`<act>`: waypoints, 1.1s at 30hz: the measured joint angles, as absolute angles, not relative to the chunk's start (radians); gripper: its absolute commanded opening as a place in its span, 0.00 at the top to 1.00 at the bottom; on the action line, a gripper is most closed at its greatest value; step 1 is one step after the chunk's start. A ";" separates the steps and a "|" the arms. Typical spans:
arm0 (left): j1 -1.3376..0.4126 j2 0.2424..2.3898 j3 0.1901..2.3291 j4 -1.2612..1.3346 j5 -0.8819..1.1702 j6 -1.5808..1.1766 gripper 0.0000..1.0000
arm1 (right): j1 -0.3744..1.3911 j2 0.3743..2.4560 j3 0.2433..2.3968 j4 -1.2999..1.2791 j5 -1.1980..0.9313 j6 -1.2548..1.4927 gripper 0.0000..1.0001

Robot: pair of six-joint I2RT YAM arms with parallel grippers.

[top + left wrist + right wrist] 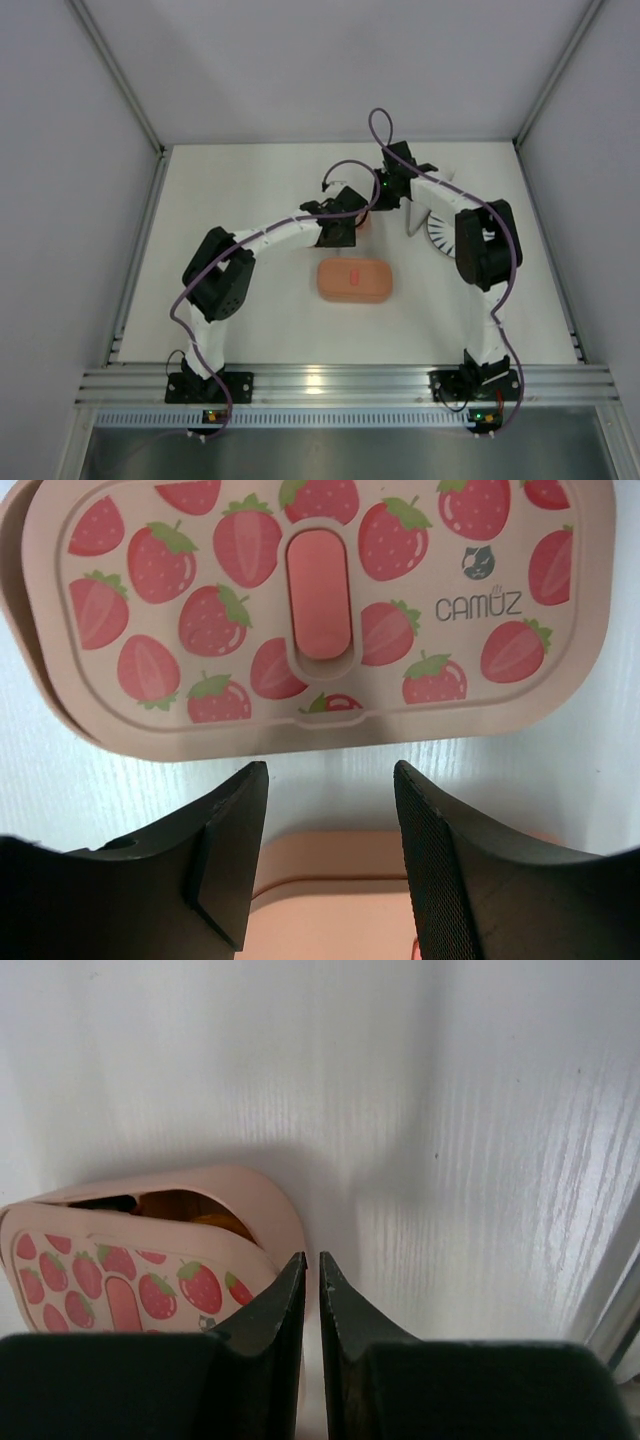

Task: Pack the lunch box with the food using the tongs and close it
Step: Close the box lid on the packing box.

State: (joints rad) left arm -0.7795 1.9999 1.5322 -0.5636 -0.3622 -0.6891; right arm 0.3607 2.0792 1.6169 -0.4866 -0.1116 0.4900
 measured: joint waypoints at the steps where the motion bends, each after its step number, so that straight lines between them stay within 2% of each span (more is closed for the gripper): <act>1: -0.780 1.994 1.525 -0.564 -0.363 -0.689 0.41 | 0.361 2.083 1.626 -0.486 -0.117 0.490 0.91; 12: -0.780 1.815 1.457 -0.570 -0.400 -0.678 0.41 | 0.361 2.131 1.672 -0.480 -0.146 0.490 0.89; 15: -0.767 1.774 1.457 -0.584 -0.437 -0.681 0.44 | 0.361 2.131 1.671 -0.481 -0.121 0.493 0.88; 23: -0.602 1.745 1.409 -0.585 -0.448 -0.710 0.48 | 0.355 2.092 1.597 -0.491 -0.021 0.519 0.87; 27: -0.524 1.761 1.401 -0.576 -0.446 -0.728 0.53 | 0.355 2.048 1.543 -0.493 -0.012 0.526 0.88; 33: -0.458 1.882 1.452 -0.561 -0.430 -0.760 0.75 | 0.358 1.996 1.484 -0.492 -0.017 0.527 0.89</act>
